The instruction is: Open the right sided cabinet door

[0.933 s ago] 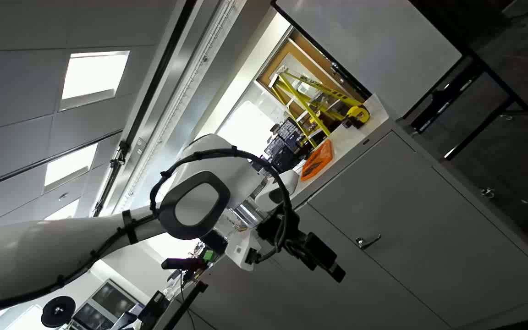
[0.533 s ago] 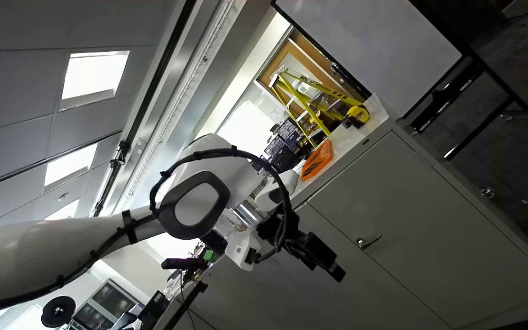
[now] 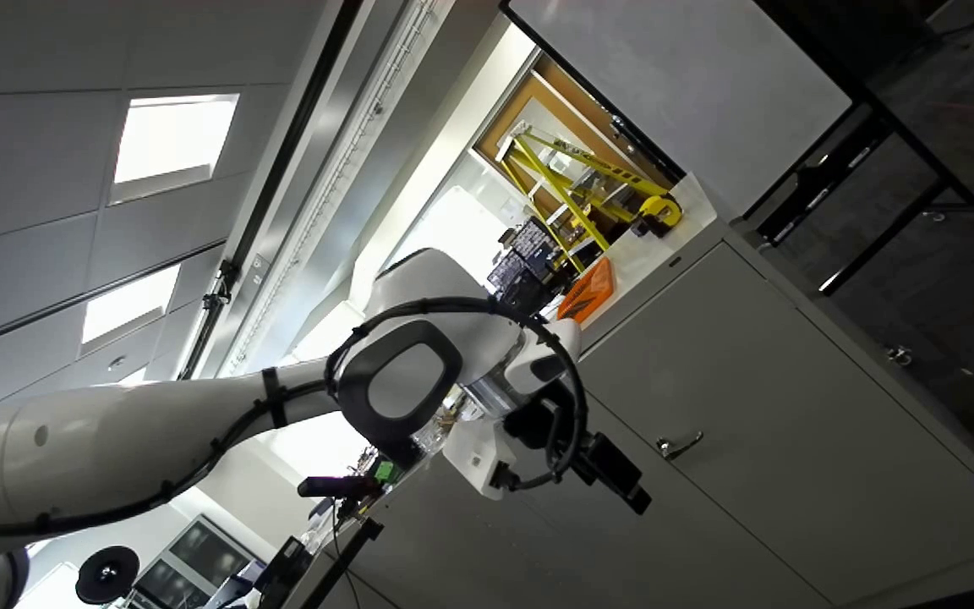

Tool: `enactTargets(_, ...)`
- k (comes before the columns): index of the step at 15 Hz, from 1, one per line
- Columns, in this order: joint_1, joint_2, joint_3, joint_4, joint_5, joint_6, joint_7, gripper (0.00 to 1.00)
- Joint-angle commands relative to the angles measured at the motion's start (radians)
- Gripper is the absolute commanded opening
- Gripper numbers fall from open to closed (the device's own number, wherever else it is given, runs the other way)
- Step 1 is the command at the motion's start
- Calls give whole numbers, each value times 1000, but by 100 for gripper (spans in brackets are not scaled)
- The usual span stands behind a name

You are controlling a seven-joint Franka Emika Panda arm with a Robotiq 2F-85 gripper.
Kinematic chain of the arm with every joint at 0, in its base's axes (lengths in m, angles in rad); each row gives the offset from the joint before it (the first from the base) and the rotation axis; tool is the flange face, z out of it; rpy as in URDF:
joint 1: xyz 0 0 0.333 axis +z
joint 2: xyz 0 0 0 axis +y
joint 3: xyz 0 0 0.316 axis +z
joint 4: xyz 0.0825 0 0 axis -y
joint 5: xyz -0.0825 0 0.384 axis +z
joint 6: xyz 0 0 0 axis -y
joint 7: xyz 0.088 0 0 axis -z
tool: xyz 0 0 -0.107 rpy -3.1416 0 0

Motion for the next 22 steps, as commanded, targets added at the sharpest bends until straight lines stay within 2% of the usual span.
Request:
enactTargets(1, 38, 189, 13, 105, 239, 76, -33, 100)
enactTargets(4, 46, 310, 60, 162, 499, 119, -184, 100)
enactTargets(6, 34, 391, 103, 209, 605, 118, -253, 100)
enactTargets(7, 35, 423, 114, 229, 603, 111, -224, 100)
enactTargets(8, 44, 435, 108, 237, 503, 73, -147, 100)
enactTargets(9, 30, 389, 119, 187, 548, 114, -202, 100)
enactTargets(14, 28, 442, 129, 221, 513, 109, -172, 100)
enactTargets(19, -47, 561, 190, 278, 957, 197, -441, 100)
enactTargets(22, -126, 666, 277, 333, 1230, 235, -646, 100)
